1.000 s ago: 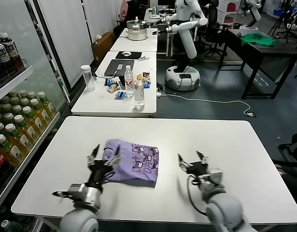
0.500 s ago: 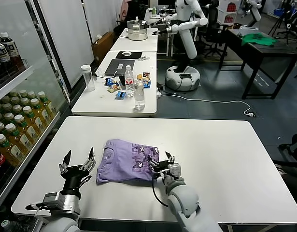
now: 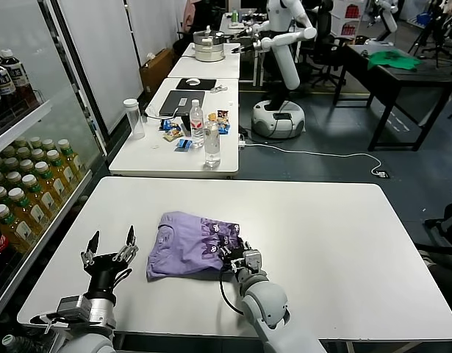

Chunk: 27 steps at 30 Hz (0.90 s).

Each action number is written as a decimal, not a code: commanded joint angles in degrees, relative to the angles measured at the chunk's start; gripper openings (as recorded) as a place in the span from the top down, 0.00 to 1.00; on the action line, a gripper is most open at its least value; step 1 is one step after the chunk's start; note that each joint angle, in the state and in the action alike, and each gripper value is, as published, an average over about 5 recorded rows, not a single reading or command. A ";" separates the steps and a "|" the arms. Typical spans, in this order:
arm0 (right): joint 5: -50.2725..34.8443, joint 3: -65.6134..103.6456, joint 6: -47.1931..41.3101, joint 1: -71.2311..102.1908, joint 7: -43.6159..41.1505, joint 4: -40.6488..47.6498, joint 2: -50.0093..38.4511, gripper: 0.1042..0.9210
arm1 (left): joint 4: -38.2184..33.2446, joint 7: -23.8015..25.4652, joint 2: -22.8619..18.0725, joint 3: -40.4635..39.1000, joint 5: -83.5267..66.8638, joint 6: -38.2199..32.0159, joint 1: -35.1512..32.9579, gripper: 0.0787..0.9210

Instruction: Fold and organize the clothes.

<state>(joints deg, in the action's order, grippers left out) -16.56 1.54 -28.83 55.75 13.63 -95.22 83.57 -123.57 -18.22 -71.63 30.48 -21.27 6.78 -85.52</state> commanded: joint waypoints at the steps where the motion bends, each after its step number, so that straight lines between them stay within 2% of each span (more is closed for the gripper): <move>1: -0.23 1.48 -0.11 -1.59 -0.67 -0.28 -3.82 0.56 | -0.04 -0.22 -0.11 0.50 -0.09 -0.21 -0.52 0.12; 10: -2.76 5.90 -1.55 -6.45 -5.53 -1.51 -16.03 0.87 | -0.03 -0.01 -0.26 -1.03 0.28 -0.03 0.07 0.12; 15: -2.94 8.25 -2.77 -8.15 -11.15 -1.51 -22.00 0.96 | -0.16 0.16 -0.75 -2.45 1.15 0.06 0.33 0.12; 20: -1.01 10.81 -0.48 -4.76 -14.01 -3.75 -24.28 0.93 | -0.42 0.41 -1.36 -3.98 2.28 0.15 0.19 0.12; 27: 2.88 18.21 12.61 8.57 -8.48 -11.57 -23.15 0.69 | -0.75 1.10 -2.21 -5.66 3.78 0.06 -0.11 0.12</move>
<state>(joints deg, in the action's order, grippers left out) -17.13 11.07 -28.32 52.31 3.89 -99.03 64.64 -124.19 -17.50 -73.29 26.69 -18.91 6.89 -85.49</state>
